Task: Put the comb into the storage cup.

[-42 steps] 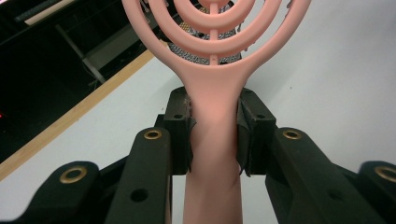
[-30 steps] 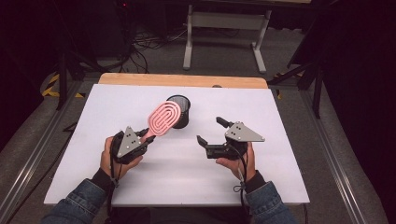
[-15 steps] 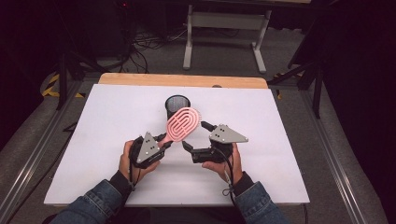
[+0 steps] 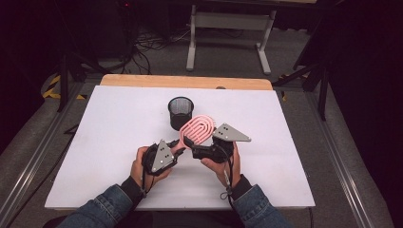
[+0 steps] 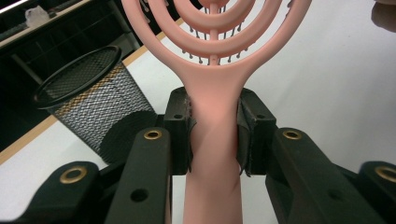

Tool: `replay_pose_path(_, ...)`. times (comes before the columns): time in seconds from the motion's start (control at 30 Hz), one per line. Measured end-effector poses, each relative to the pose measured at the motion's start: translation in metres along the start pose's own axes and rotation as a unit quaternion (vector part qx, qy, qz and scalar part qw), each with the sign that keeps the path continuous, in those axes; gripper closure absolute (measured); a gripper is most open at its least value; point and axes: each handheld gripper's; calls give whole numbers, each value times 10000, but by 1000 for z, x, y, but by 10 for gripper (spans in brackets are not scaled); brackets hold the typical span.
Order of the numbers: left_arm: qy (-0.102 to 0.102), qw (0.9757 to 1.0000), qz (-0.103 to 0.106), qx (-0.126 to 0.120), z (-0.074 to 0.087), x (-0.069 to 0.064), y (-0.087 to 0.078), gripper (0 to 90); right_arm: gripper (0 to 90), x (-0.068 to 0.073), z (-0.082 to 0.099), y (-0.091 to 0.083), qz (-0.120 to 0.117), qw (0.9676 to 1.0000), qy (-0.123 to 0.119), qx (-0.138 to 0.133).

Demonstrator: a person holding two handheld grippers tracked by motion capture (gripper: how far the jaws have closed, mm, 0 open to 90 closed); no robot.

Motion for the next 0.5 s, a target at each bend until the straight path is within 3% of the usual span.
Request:
replay_pose_path(0.13, -77, 9999, 63, 51, 1, 0, 3, 700, 469, -2, -1, -5, -173, 9990, 338, -228)
replay_pose_path(0.17, -77, 9999, 63, 51, 1, 0, 3, 700, 469, -2, -1, -5, -173, 9990, 338, -228)
replay_pose_path(0.27, -66, 9999, 66, 47, 1, -1, 3, 699, 537, -2, 0, -7, -503, 9974, 447, -268)
replay_pose_path(0.5, -54, 10000, 73, 32, 1, 0, 3, 698, 616, 6, 1, -9, -700, 9964, 417, -222)
Point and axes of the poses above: each handheld gripper's, and its own axes: y roughly forward along the jaws, z roughly out of its underside, x roughly to its left, and after that the axes turned 12 degrees about y, right-handed
